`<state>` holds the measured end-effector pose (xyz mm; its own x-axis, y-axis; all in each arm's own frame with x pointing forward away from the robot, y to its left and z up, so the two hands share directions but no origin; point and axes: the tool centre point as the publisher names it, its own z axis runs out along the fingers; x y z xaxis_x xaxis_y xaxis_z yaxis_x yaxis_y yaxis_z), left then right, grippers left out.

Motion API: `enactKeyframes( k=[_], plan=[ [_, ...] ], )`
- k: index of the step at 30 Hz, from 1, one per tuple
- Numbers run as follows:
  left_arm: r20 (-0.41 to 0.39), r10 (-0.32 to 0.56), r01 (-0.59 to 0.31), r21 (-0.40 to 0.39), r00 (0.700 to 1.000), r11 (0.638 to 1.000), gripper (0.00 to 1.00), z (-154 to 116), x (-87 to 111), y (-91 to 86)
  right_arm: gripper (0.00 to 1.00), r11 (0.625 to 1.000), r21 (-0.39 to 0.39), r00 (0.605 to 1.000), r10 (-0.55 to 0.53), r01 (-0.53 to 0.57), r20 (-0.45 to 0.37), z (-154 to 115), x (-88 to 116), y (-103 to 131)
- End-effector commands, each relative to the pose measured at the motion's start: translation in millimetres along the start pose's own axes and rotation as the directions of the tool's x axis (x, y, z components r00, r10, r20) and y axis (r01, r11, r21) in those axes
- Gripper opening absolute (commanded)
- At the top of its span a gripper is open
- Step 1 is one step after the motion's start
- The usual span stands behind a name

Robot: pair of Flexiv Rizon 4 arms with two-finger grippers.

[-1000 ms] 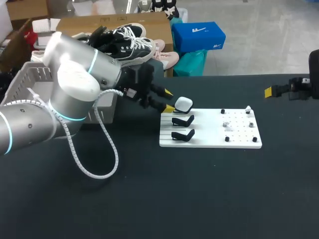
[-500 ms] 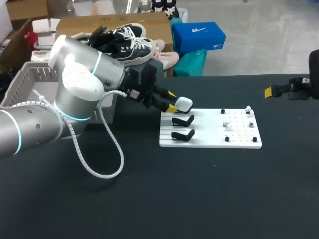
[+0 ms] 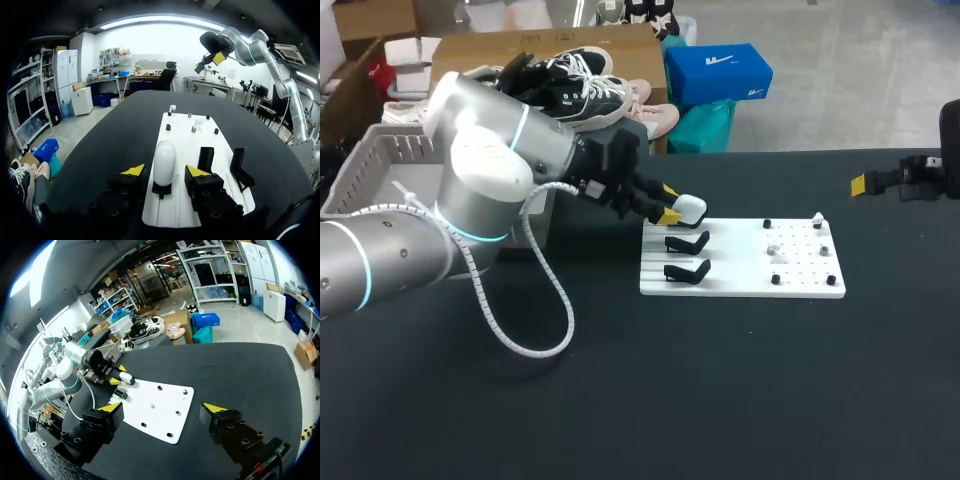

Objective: Pick up each earbud case from the left stands, insert the matching earbuds, close the lid, and place the case in the box.

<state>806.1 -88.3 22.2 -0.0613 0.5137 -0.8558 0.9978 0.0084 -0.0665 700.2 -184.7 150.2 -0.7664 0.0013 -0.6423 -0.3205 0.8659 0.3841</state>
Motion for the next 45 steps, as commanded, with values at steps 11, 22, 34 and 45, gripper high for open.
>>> enactKeyframes(
  k=[11, 22, 34, 45],
  plan=[
    [0.001, 0.013, -0.013, 0.001, 1.000, 1.000, 0.49, 8.0, -0.2, 6.6, 1.00, 1.000, -0.007, 1.000, -0.001, 0.001, -0.001, 0.0, -0.1, -1.5],
    [0.002, 0.017, -0.017, 0.004, 1.000, 1.000, 0.47, 11.8, -0.8, 6.6, 1.00, 1.000, -0.007, 1.000, -0.001, 0.001, -0.001, 0.0, -0.1, -1.5],
    [-0.006, 0.022, -0.022, -0.007, 1.000, 1.000, 0.38, 15.0, 2.4, 4.8, 1.00, 1.000, -0.007, 1.000, -0.001, 0.001, -0.001, 0.0, -0.1, -1.5],
    [-0.004, 0.023, -0.023, -0.020, 1.000, 1.000, 0.31, 15.2, 2.6, 4.6, 1.00, 1.000, -0.007, 1.000, -0.001, 0.001, -0.001, 0.0, -0.1, -1.5]
  ],
)
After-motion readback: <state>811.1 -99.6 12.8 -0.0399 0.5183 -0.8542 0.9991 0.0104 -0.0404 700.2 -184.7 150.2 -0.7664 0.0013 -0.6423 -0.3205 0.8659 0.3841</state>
